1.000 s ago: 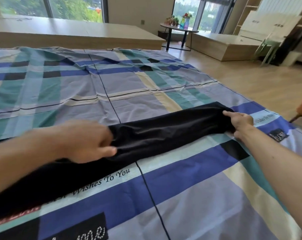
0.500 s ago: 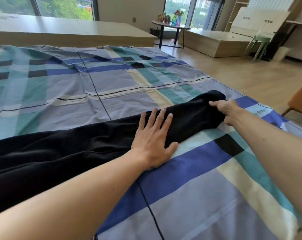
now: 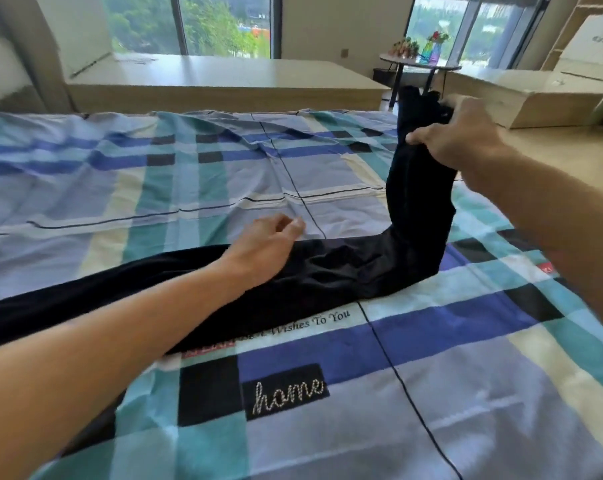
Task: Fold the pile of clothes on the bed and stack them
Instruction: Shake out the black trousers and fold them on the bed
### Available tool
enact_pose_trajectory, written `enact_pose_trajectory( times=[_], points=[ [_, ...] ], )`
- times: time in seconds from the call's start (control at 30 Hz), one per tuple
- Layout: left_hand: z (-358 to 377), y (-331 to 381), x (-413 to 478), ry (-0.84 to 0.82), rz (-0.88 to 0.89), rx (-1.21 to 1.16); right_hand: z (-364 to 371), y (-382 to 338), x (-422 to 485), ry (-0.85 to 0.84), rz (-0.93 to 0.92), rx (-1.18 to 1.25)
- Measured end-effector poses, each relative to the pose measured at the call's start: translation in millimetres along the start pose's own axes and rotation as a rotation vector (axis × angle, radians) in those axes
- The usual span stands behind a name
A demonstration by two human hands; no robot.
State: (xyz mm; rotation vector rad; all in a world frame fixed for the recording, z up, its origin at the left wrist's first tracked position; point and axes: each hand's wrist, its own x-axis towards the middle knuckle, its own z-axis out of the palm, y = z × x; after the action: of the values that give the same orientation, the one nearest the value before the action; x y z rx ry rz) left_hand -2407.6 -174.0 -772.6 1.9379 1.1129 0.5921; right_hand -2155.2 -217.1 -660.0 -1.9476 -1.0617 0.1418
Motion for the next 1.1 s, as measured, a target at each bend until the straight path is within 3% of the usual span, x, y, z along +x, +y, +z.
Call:
enact_pose_trajectory(
  times=[0.1, 0.17, 0.27, 0.33, 0.4, 0.5, 0.57, 0.67, 0.73, 0.8, 0.87, 0.97, 1.1],
  points=[
    [-53.1, -24.1, -15.1, 0.150, -0.227, -0.410, 51.6, -44.7, -41.7, -0.097, -0.128, -0.110],
    [-75.5, -40.2, -26.2, 0.202, -0.314, -0.535, 92.2, -63.4, -83.9, -0.322, -0.172, -0.080],
    [-86.1, -68.0, -39.3, 0.228, -0.422, -0.536, 152.2, -65.9, -158.8, -0.852, -0.130, -0.105],
    [-84.2, -84.2, -44.4, 0.270, -0.460, -0.404, 178.4, -53.3, -190.0, -1.010, -0.171, -0.242],
    [-78.7, -95.2, -45.8, 0.357, -0.401, -0.144, 180.2, -43.7, -199.9, -0.987, -0.215, -0.252],
    [-64.6, -94.3, -43.9, 0.442, -0.069, 0.134, 164.9, -37.4, -188.7, -0.853, -0.154, 0.033],
    [-50.7, -87.2, -36.3, 0.408, 0.169, 0.210, 149.7, -30.3, -173.0, -0.586, -0.162, 0.098],
    [-30.7, -80.0, -19.8, 0.158, 0.320, 0.329, 127.1, -2.1, -144.5, -0.214, -0.229, -0.164],
    [-18.3, -87.3, -15.0, -0.078, 0.296, 0.472, 113.9, 28.9, -131.3, -0.263, -0.115, -0.396],
    [-8.1, -103.4, -18.0, -0.254, 0.255, 0.650, 103.3, 56.7, -130.4, -0.420, 0.020, -0.461],
    [-3.8, -117.9, -25.0, -0.278, 0.279, 0.793, 93.9, 75.1, -137.2, -0.490, 0.042, -0.434],
    [-7.4, -121.6, -29.1, -0.260, 0.270, 0.825, 82.3, 83.6, -142.4, -0.482, 0.016, -0.453],
    [-15.7, -112.2, -29.5, -0.339, 0.201, 0.847, 80.4, 62.4, -141.8, -0.606, 0.023, -0.698]
  ],
)
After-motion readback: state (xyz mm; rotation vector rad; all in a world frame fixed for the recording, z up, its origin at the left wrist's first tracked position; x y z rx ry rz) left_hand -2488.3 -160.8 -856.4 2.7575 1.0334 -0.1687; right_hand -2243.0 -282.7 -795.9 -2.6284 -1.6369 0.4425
